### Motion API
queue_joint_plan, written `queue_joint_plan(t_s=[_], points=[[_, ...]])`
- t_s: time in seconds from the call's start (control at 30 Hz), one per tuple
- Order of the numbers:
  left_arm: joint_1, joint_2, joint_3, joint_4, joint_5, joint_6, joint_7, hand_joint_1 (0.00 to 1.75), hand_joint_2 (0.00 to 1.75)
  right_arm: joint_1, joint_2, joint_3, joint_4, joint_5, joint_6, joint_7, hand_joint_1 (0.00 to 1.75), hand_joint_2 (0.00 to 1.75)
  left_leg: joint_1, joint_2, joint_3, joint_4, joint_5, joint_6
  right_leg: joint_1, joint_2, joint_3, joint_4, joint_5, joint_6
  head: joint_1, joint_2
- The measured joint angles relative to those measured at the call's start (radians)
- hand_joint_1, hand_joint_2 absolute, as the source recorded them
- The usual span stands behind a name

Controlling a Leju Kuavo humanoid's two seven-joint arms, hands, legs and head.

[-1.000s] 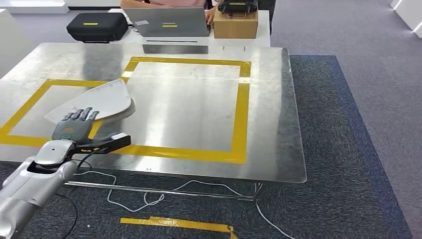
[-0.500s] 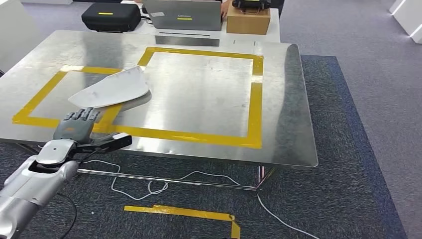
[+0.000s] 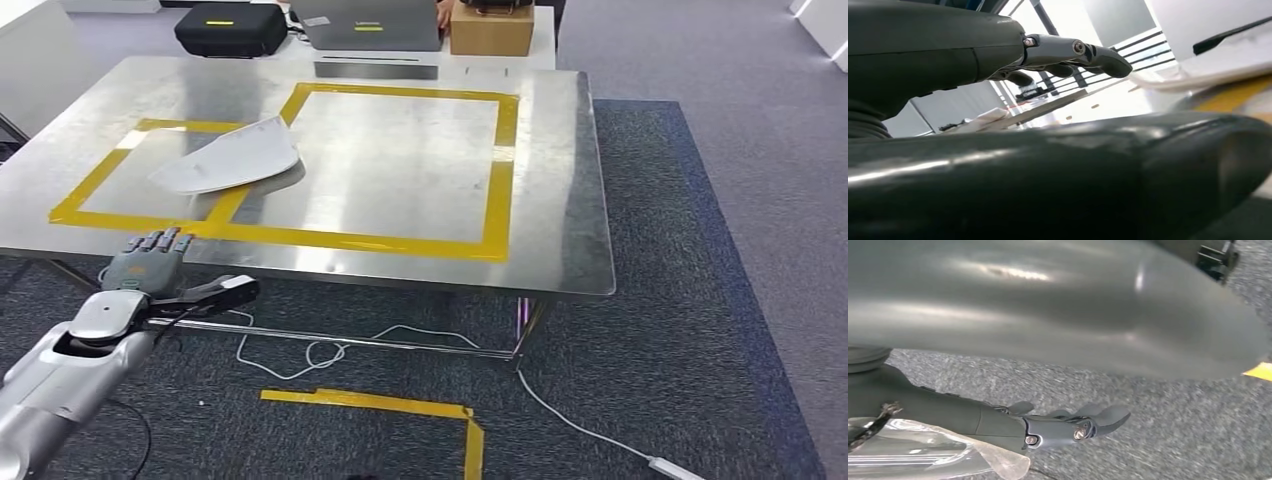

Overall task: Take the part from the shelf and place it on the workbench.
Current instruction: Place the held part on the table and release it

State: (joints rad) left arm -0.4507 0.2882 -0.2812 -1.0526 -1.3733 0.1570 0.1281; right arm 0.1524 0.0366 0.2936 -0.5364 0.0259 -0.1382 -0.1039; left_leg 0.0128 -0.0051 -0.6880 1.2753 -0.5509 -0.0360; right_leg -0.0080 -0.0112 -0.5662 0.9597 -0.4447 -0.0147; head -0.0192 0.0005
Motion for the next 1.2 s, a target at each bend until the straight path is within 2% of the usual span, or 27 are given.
queue_joint_plan(t_s=[0.07,0.13,0.17,0.23,0.27,0.33,0.4,0.43,0.47,0.5,0.53,0.6,0.63,0.67,0.73,0.77,0.8,0.83,0.9,0.93,0.97,1.0,1.03,1.07,1.1,1.17,1.2], points=[[0.004,0.001,0.002,-0.001,0.0,-0.001,0.002,0.0,0.0,0.0,0.0,0.002,0.0,-0.001,0.001,0.002,0.0,0.0,0.006,0.001,0.091,-0.113,0.047,-0.005,-0.002,-0.002,-0.027,0.013,0.013,0.009,0.0,0.0],[0.007,0.002,0.006,-0.002,0.0,-0.001,0.004,0.0,0.0,0.0,-0.001,0.003,0.0,-0.003,0.004,0.001,0.0,0.0,0.006,0.0,0.181,-0.249,0.047,-0.002,-0.001,-0.002,-0.047,0.028,0.024,0.02,-0.001,0.0],[0.01,0.002,0.007,-0.003,0.0,-0.002,0.005,0.0,0.0,0.0,-0.002,0.004,0.0,-0.004,0.005,0.0,0.0,0.0,0.004,0.0,0.201,-0.284,0.038,0.003,0.001,-0.002,-0.054,0.033,0.03,0.026,-0.001,0.0],[0.022,0.002,0.008,-0.004,-0.001,-0.004,0.007,0.0,0.0,0.0,-0.002,0.005,0.001,-0.006,0.006,-0.003,0.0,0.0,0.001,0.0,0.197,-0.294,0.039,0.022,-0.001,-0.002,-0.064,0.033,0.044,0.038,-0.001,0.0],[0.028,0.003,0.008,-0.004,-0.001,-0.006,0.008,0.0,0.0,0.0,-0.003,0.005,0.002,-0.007,0.006,-0.004,0.0,0.0,0.0,0.003,0.188,-0.293,0.046,0.032,-0.002,-0.001,-0.071,0.038,0.036,0.042,-0.001,0.0],[0.041,0.002,0.009,-0.004,0.001,-0.014,0.01,0.0,0.0,0.001,-0.004,0.007,0.004,-0.008,0.008,-0.006,0.0,0.0,0.001,0.007,0.165,-0.294,0.066,0.051,-0.004,0.004,-0.104,0.097,-0.03,0.051,0.001,0.0],[0.059,0.001,0.01,-0.004,0.007,-0.027,0.011,0.0,0.0,0.001,-0.006,0.008,0.005,-0.013,0.013,-0.011,0.0,0.0,-0.003,0.008,0.137,-0.293,0.088,0.06,-0.004,0.007,-0.148,0.229,-0.124,0.054,0.005,0.0],[0.072,0.0,0.012,-0.004,0.013,-0.034,0.011,0.0,0.0,0.001,-0.006,0.009,0.005,-0.017,0.016,-0.013,0.0,0.0,-0.006,0.008,0.122,-0.292,0.098,0.062,-0.003,0.007,-0.16,0.293,-0.149,0.053,0.005,0.0],[0.089,-0.003,0.014,-0.004,0.02,-0.04,0.011,0.0,0.0,0.001,-0.007,0.009,0.005,-0.021,0.019,-0.015,0.0,0.0,-0.011,0.009,0.108,-0.292,0.109,0.064,-0.001,0.007,-0.159,0.331,-0.153,0.049,0.005,0.0],[0.107,-0.006,0.017,-0.004,0.028,-0.044,0.011,0.0,0.0,0.002,-0.007,0.009,0.005,-0.025,0.021,-0.015,0.0,0.0,-0.016,0.009,0.095,-0.291,0.119,0.065,0.001,0.008,-0.14,0.335,-0.136,0.043,0.005,0.0],[0.125,-0.01,0.021,-0.004,0.039,-0.047,0.01,0.0,0.0,0.003,-0.008,0.009,0.005,-0.029,0.023,-0.015,0.0,0.0,-0.021,0.009,0.084,-0.291,0.128,0.066,0.006,0.009,-0.101,0.299,-0.109,0.033,0.005,0.0],[0.162,-0.022,0.027,-0.004,0.062,-0.05,0.005,0.0,0.0,0.002,-0.012,0.008,0.004,-0.037,0.027,-0.013,0.0,0.0,-0.028,0.008,0.067,-0.291,0.144,0.066,0.02,0.014,0.016,0.151,-0.078,0.004,0.004,0.0],[0.181,-0.029,0.031,-0.003,0.073,-0.052,0.002,0.0,0.0,0.002,-0.015,0.008,0.003,-0.042,0.028,-0.011,0.0,0.0,-0.029,0.009,0.063,-0.291,0.152,0.065,0.026,0.016,0.069,0.076,-0.082,-0.006,0.004,0.0],[0.201,-0.036,0.035,-0.002,0.083,-0.052,-0.001,0.0,0.0,0.002,-0.017,0.008,0.001,-0.048,0.03,-0.009,0.0,0.0,-0.029,0.009,0.06,-0.291,0.16,0.062,0.031,0.019,0.104,0.023,-0.09,-0.013,0.004,0.0],[0.244,-0.051,0.042,0.002,0.102,-0.05,-0.008,0.0,0.0,0.008,-0.018,0.004,-0.004,-0.069,0.039,-0.002,0.0,0.0,-0.028,0.01,0.056,-0.296,0.177,0.054,0.032,0.019,0.118,-0.015,-0.091,-0.012,0.005,0.0],[0.266,-0.059,0.045,0.005,0.111,-0.045,-0.011,0.0,0.0,0.013,-0.018,0.0,-0.009,-0.083,0.045,0.002,0.0,0.0,-0.026,0.009,0.054,-0.296,0.176,0.049,0.031,0.017,0.114,-0.019,-0.08,-0.013,0.005,0.0],[0.288,-0.068,0.047,0.01,0.121,-0.04,-0.014,0.0,0.0,0.019,-0.018,-0.007,-0.016,-0.097,0.052,0.007,0.0,0.0,-0.026,0.007,0.048,-0.286,0.158,0.043,0.027,0.015,0.106,-0.023,-0.069,-0.015,0.004,0.0],[0.311,-0.076,0.049,0.018,0.132,-0.033,-0.015,0.0,0.0,0.026,-0.018,-0.017,-0.027,-0.11,0.059,0.013,0.0,0.0,-0.024,0.006,0.038,-0.257,0.119,0.036,0.024,0.012,0.097,-0.027,-0.057,-0.017,0.002,0.0],[0.353,-0.097,0.056,0.041,0.159,-0.019,-0.015,0.0,0.0,0.043,-0.018,-0.042,-0.054,-0.135,0.079,0.028,0.0,0.0,-0.015,0.005,0.008,-0.141,0.011,0.023,0.021,0.009,0.071,-0.025,-0.036,-0.019,-0.002,0.0],[0.373,-0.109,0.06,0.056,0.174,-0.012,-0.015,0.0,0.0,0.053,-0.018,-0.057,-0.069,-0.145,0.09,0.035,0.0,0.0,-0.01,0.005,-0.004,-0.072,-0.025,0.018,0.02,0.008,0.057,-0.021,-0.026,-0.017,-0.003,0.0],[0.394,-0.122,0.064,0.072,0.19,-0.005,-0.013,0.0,0.0,0.063,-0.018,-0.072,-0.082,-0.151,0.099,0.041,0.0,0.0,-0.006,0.005,-0.007,-0.021,-0.034,0.012,0.019,0.007,0.04,-0.016,-0.018,-0.013,-0.003,0.0],[0.414,-0.135,0.07,0.088,0.208,0.0,-0.011,0.0,0.0,0.073,-0.018,-0.088,-0.097,-0.154,0.107,0.049,0.0,0.0,-0.002,0.005,0.005,0.001,-0.02,0.008,0.016,0.005,0.022,-0.009,-0.01,-0.009,-0.003,0.0],[0.431,-0.147,0.077,0.105,0.227,0.005,-0.009,0.0,0.0,0.082,-0.017,-0.106,-0.112,-0.154,0.113,0.056,0.0,0.0,0.001,0.005,0.032,-0.011,0.009,0.003,0.013,0.004,0.003,0.0,-0.004,-0.004,-0.003,0.0],[0.446,-0.159,0.086,0.122,0.244,0.01,-0.006,0.0,0.0,0.091,-0.016,-0.125,-0.128,-0.151,0.119,0.065,0.0,0.0,0.005,0.006,0.076,-0.057,0.034,-0.002,0.01,0.003,-0.015,0.012,0.002,0.002,-0.003,0.0],[0.458,-0.171,0.095,0.137,0.259,0.014,-0.003,0.0,0.0,0.1,-0.015,-0.146,-0.145,-0.145,0.124,0.073,0.0,0.0,0.008,0.006,0.131,-0.126,0.04,-0.006,0.008,0.002,-0.032,0.025,0.006,0.007,-0.004,0.0],[0.476,-0.19,0.114,0.166,0.278,0.022,0.006,0.0,0.0,0.112,-0.009,-0.188,-0.175,-0.13,0.133,0.087,0.0,0.0,0.007,0.005,0.216,-0.251,0.014,0.002,0.007,0.0,-0.053,0.045,0.015,0.02,-0.004,0.0],[0.485,-0.2,0.124,0.18,0.286,0.025,0.01,0.0,0.0,0.117,-0.005,-0.209,-0.187,-0.119,0.138,0.093,0.0,0.0,0.003,0.004,0.232,-0.28,0.001,0.011,0.007,-0.001,-0.058,0.05,0.022,0.026,-0.003,0.0]])
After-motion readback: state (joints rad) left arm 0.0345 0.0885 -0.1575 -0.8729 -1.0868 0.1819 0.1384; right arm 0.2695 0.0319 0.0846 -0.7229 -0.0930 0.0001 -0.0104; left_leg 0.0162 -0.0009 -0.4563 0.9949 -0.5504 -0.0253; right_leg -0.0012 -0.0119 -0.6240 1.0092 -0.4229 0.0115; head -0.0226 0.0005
